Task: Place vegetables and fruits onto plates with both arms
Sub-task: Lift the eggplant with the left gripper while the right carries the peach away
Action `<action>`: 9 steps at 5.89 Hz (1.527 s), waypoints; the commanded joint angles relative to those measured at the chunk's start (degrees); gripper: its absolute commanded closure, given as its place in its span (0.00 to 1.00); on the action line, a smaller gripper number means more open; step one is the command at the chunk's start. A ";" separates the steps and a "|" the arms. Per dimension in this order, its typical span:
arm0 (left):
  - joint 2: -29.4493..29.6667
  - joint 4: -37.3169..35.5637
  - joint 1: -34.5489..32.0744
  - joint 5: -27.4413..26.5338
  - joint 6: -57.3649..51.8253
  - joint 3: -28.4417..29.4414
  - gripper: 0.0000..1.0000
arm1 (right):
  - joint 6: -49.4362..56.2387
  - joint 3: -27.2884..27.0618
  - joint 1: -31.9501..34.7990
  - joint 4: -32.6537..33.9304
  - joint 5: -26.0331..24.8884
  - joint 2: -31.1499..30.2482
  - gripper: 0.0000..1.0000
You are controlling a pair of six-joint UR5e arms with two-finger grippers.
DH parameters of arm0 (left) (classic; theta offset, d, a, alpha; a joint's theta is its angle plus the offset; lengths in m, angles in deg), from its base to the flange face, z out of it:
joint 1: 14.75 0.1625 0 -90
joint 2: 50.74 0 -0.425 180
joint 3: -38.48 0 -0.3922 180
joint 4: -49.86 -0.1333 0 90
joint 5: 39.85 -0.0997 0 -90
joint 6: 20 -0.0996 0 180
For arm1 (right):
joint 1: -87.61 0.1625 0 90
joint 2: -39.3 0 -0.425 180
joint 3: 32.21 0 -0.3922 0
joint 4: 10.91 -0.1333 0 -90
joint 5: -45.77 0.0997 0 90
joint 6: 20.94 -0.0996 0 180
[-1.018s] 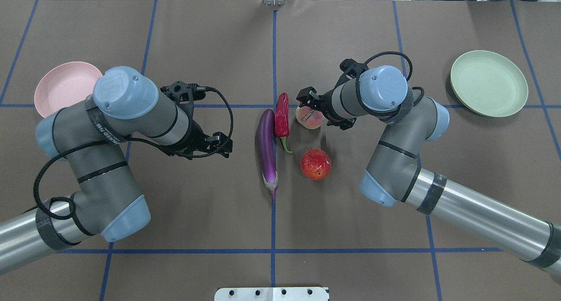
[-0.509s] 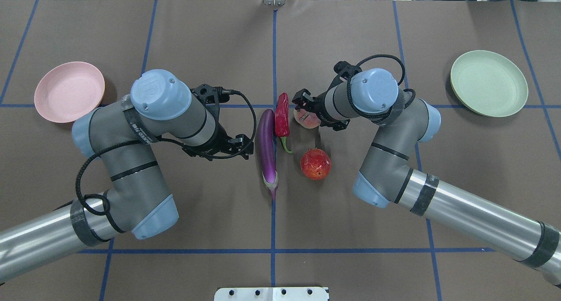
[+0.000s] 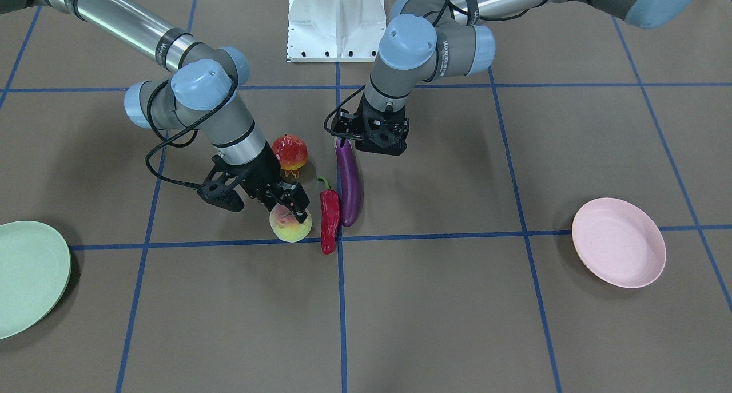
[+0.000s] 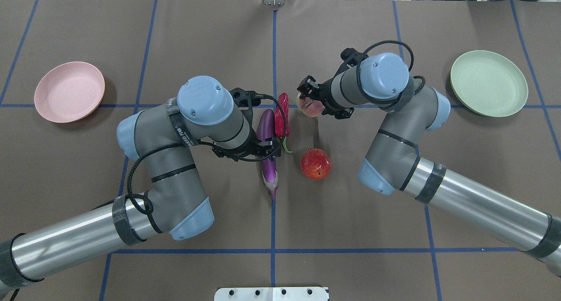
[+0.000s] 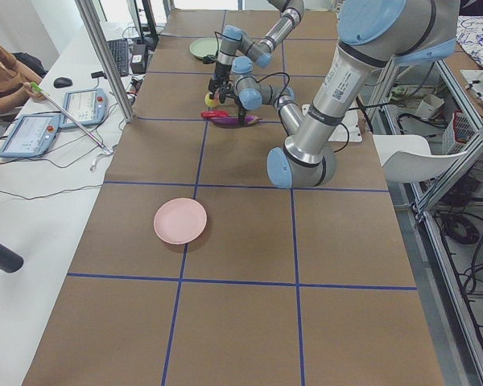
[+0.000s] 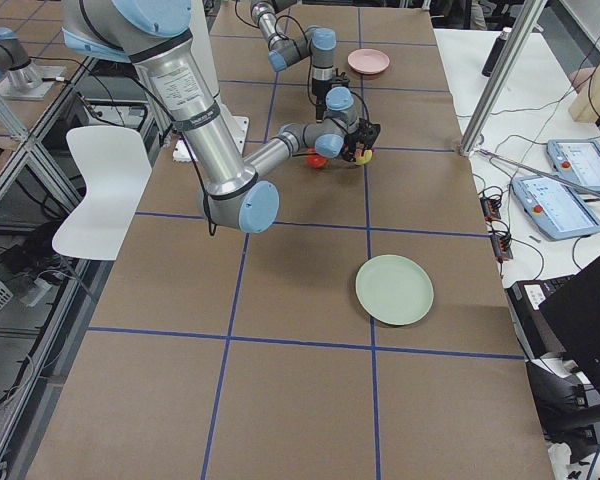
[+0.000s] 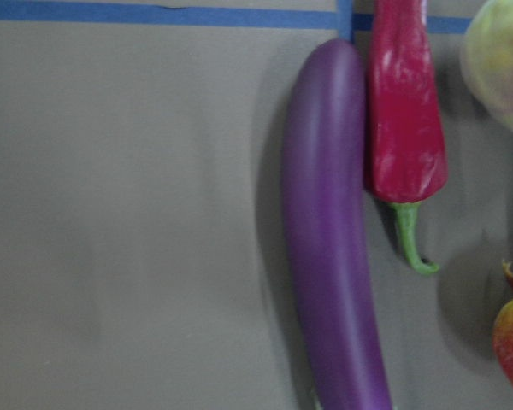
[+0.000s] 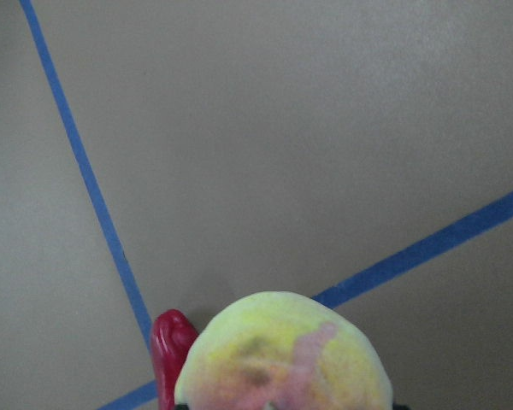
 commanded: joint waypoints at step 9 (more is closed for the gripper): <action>7.01 0.09 0.02 -3.58 5.55 7.32 1.00 | 50.59 10.52 30.91 8.69 21.64 -17.62 1.00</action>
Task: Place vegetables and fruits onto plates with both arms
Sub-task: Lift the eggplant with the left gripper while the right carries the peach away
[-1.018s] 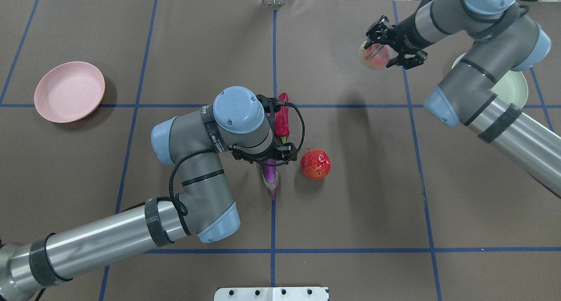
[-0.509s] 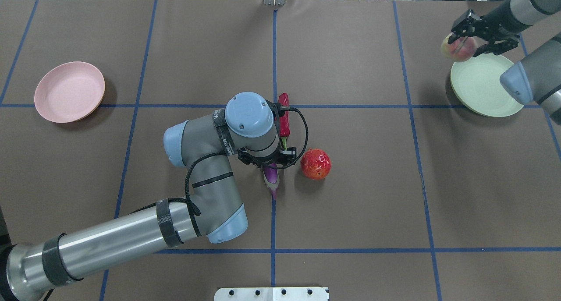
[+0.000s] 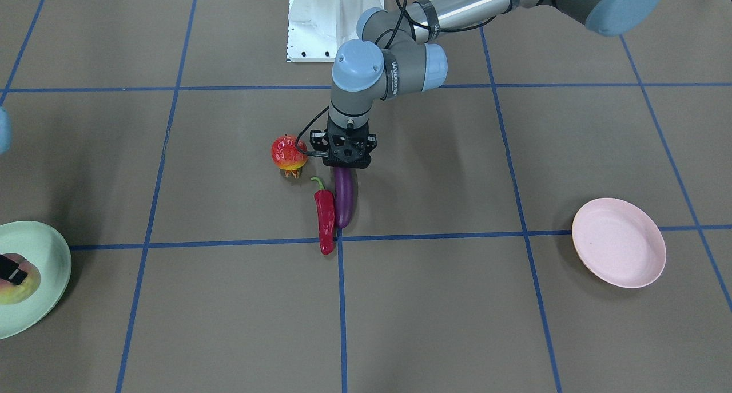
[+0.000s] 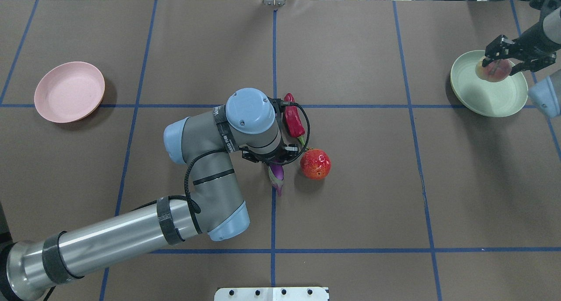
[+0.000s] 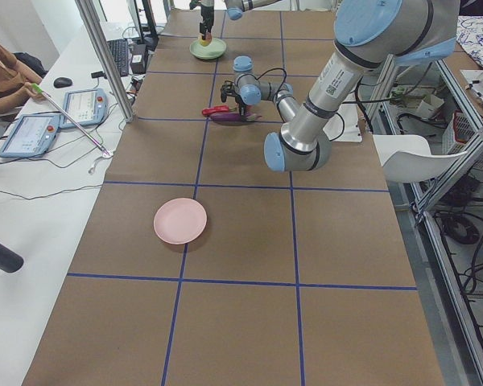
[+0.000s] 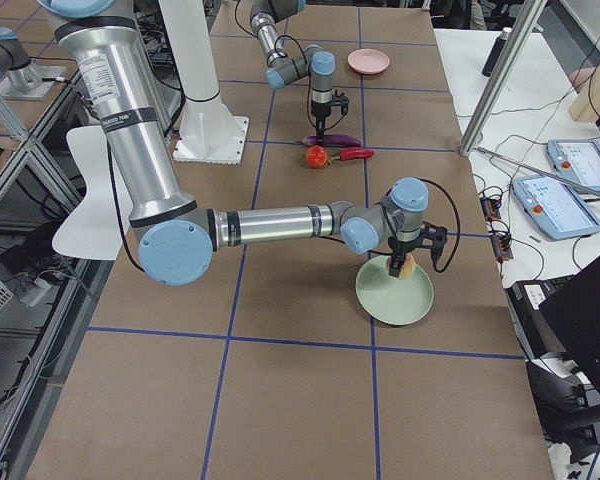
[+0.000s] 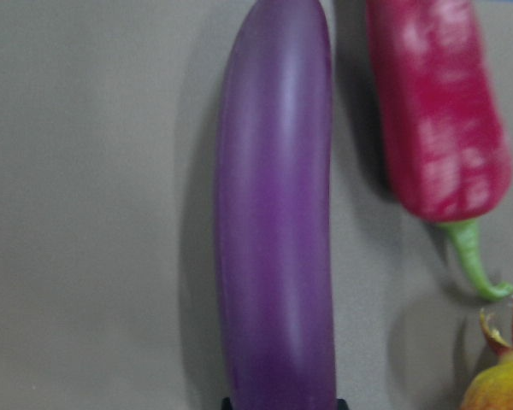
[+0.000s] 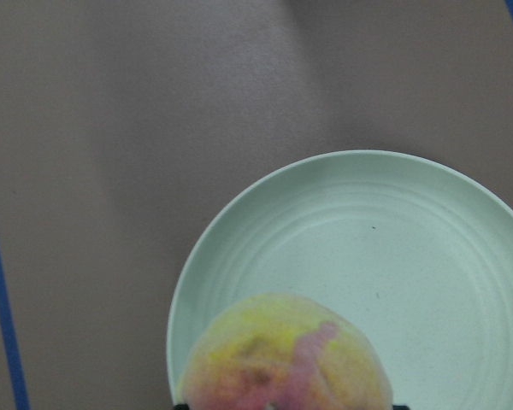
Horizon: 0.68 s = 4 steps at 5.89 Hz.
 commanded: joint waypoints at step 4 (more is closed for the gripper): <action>-24.31 -0.68 -22.19 9.59 0.82 -20.66 1.00 | -1.02 -4.84 -0.88 -0.44 3.37 -0.52 0.00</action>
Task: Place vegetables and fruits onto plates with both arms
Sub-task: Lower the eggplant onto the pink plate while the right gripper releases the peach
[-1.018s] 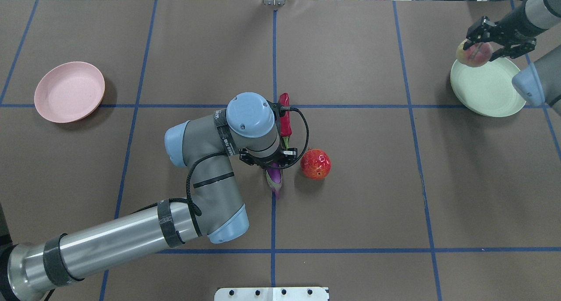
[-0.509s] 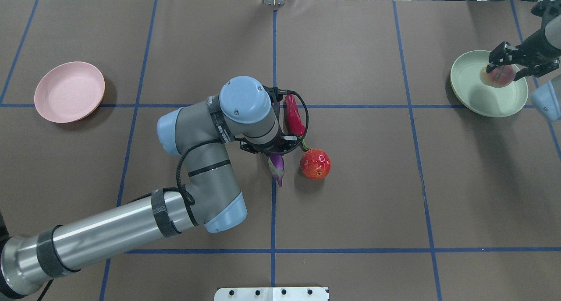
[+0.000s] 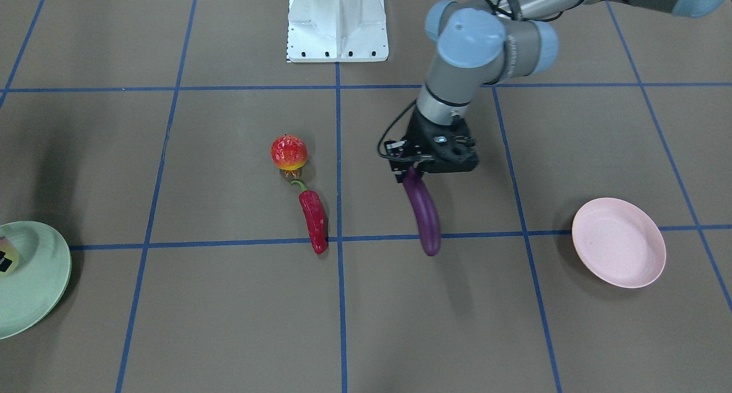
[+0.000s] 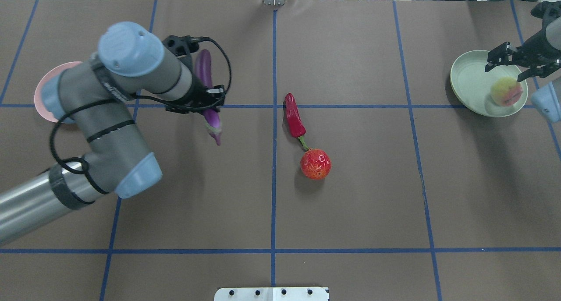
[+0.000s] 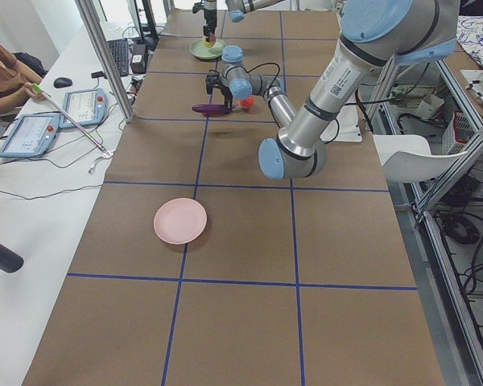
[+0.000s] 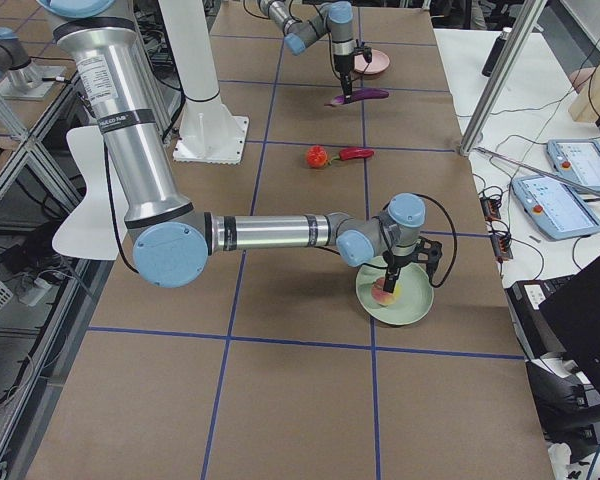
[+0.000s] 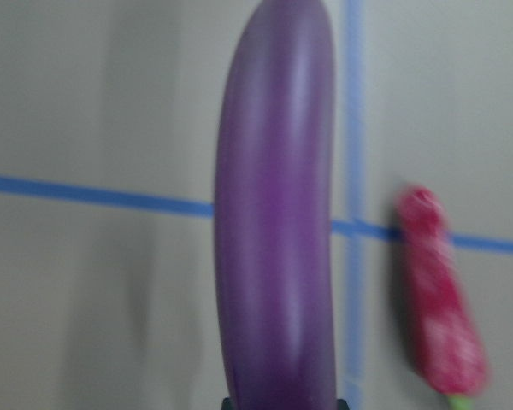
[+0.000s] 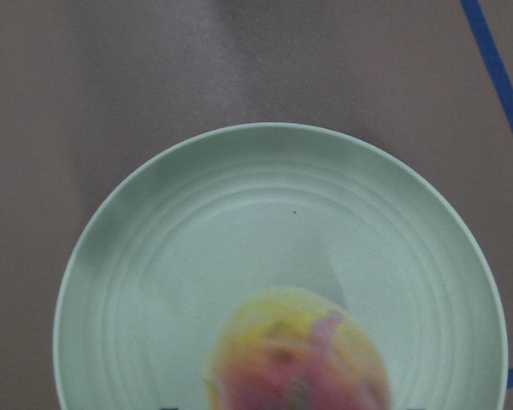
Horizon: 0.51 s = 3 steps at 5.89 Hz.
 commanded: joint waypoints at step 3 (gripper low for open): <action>-10.70 0.47 -21.78 6.51 -24.50 17.33 1.00 | -33.09 -23.09 -18.57 -0.22 -1.36 0.96 0.00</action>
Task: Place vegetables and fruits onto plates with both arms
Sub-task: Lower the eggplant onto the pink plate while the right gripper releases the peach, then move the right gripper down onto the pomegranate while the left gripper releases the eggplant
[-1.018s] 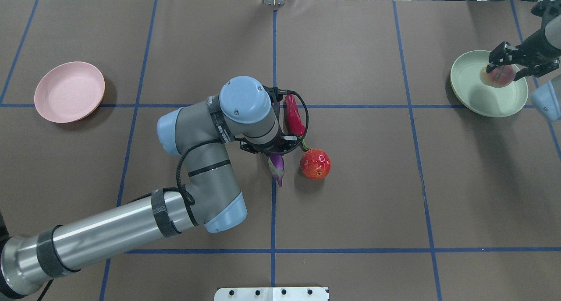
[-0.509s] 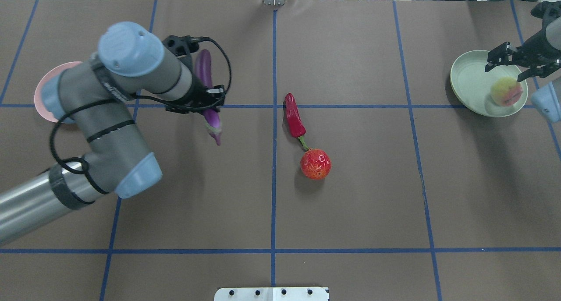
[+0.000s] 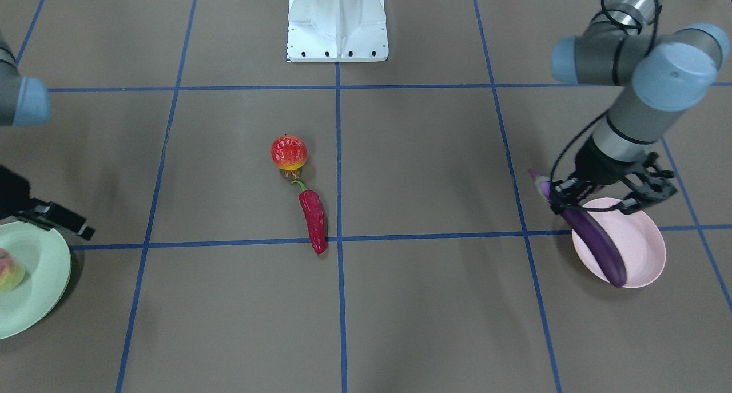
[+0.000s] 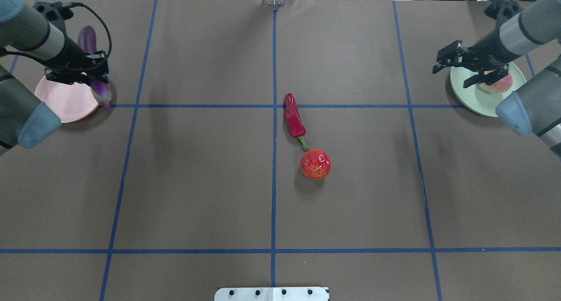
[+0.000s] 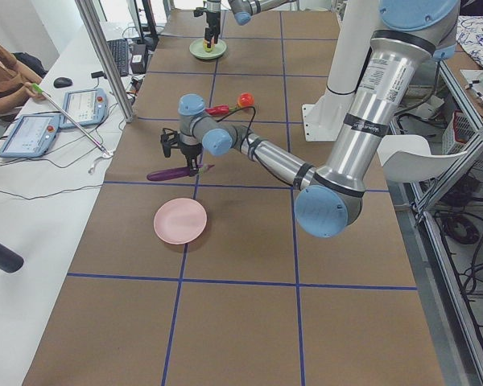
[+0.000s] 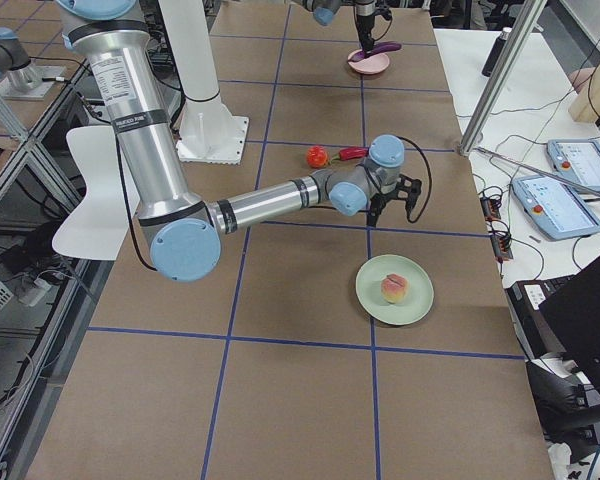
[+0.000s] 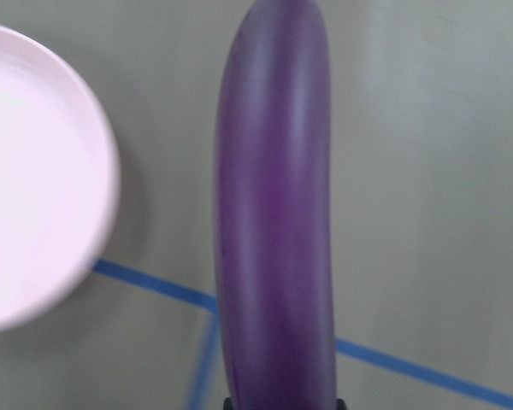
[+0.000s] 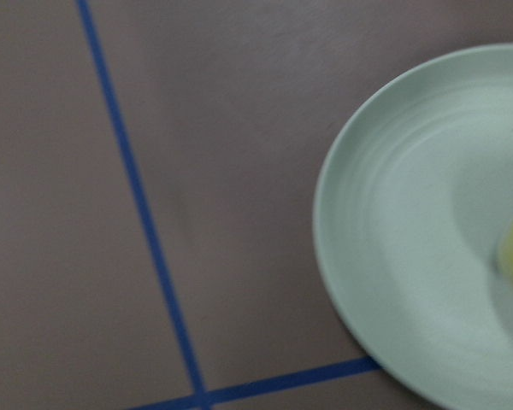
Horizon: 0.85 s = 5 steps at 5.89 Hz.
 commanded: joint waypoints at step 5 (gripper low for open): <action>6.65 1.87 -4.80 5.71 -6.66 13.75 0.00 | -32.79 -12.50 -30.03 3.21 -25.84 5.98 0.00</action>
